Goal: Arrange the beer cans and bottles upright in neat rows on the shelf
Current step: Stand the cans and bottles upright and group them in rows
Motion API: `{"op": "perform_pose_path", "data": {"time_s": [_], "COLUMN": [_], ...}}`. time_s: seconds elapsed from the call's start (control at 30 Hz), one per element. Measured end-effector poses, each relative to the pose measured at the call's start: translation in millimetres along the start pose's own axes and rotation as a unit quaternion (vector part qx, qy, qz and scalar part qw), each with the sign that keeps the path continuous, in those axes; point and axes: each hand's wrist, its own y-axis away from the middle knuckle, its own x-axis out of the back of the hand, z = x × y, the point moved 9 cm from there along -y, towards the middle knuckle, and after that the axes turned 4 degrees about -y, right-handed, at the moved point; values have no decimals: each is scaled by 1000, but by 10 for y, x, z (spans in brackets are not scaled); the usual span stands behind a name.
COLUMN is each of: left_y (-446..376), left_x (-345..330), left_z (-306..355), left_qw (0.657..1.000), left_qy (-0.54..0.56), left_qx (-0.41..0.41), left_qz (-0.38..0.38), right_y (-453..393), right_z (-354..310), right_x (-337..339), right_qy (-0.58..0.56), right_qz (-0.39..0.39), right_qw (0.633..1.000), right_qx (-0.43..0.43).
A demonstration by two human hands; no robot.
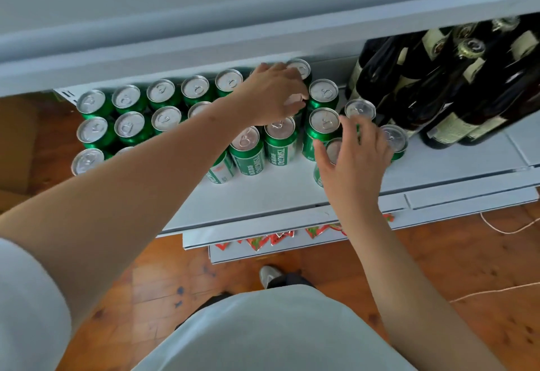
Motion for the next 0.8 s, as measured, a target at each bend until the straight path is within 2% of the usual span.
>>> {"op": "perform_pose_path", "data": {"time_s": [0.2, 0.3, 0.43, 0.5, 0.57, 0.63, 0.73, 0.8], "left_y": [-29, -37, -124, -184, -231, -281, -355, -383], "left_x": [-24, -48, -14, 60, 158, 176, 1, -139], "left_z": [-137, -75, -55, -48, -65, -54, 6, 4], "left_qw": [994, 992, 990, 993, 997, 998, 997, 996], "left_qy": [-89, -96, -108, -85, -31, 7, 55, 26], "left_qx": [3, 1, 27, 45, 66, 60, 38, 38], "left_qz": [-57, -78, -92, -74, -25, 1, -42, -82], "right_y": [216, 237, 201, 152, 107, 69, 10, -23], "right_z": [269, 299, 305, 268, 216, 164, 107, 97], "right_x": [-153, -250, -310, -364, -439, -496, -536, -579], "right_qy": [-52, -82, -129, -156, -194, -233, -254, -254], "right_qz": [-62, -99, -106, -119, -146, -164, -155, -153], "right_qw": [996, 989, 980, 975, 966, 955, 953, 953], "right_qx": [-46, -80, -113, -103, -90, -81, -59, -58]}}
